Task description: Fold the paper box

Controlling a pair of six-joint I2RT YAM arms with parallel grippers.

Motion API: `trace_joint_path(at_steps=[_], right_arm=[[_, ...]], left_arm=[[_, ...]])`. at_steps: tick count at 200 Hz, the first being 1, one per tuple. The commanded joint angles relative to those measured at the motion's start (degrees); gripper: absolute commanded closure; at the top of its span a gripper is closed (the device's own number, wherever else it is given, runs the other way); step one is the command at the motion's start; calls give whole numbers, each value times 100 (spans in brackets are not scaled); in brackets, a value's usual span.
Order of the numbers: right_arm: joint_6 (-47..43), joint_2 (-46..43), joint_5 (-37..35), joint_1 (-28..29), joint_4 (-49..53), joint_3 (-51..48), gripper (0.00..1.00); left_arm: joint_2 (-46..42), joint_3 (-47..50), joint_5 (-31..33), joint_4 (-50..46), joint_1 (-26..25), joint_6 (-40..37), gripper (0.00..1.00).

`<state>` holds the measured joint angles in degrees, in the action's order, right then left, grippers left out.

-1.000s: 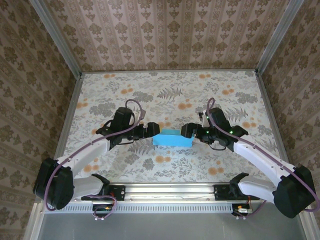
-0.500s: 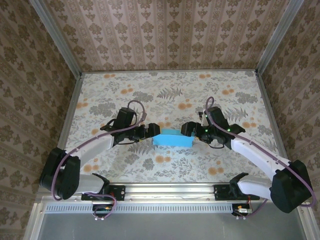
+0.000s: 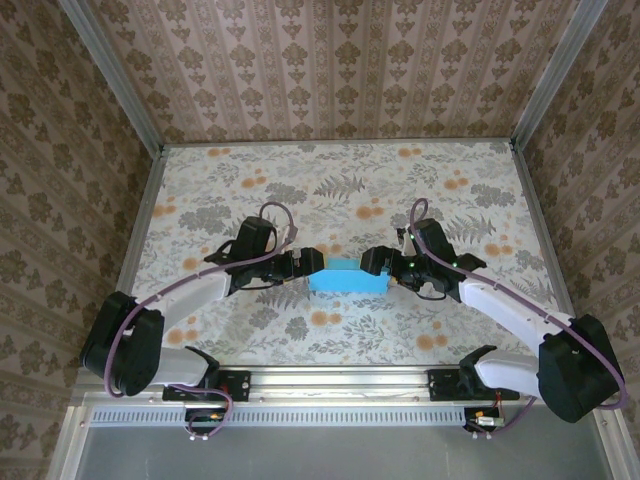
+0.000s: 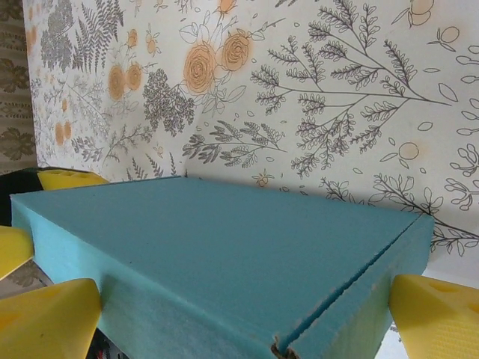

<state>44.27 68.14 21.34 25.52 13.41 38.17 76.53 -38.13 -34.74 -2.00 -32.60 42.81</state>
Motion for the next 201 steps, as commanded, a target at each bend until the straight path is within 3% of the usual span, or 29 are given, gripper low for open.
trace_joint_path(at_steps=[1, 41, 89, 201], right_arm=[[125, 121, 116, -3, -63, -170, 0], [152, 121, 151, 6, -167, -226, 0], [178, -187, 100, 26, -274, -514, 0], [-30, -1190, -368, 629, -1009, -1608, 0]], left_arm=[[37, 188, -104, 262, -101, 262, 0], [64, 262, -330, 790, -204, 586, 0], [-162, 482, -255, 742, -399, 632, 0], [-1378, 1554, 1345, 903, -1421, 602, 0]])
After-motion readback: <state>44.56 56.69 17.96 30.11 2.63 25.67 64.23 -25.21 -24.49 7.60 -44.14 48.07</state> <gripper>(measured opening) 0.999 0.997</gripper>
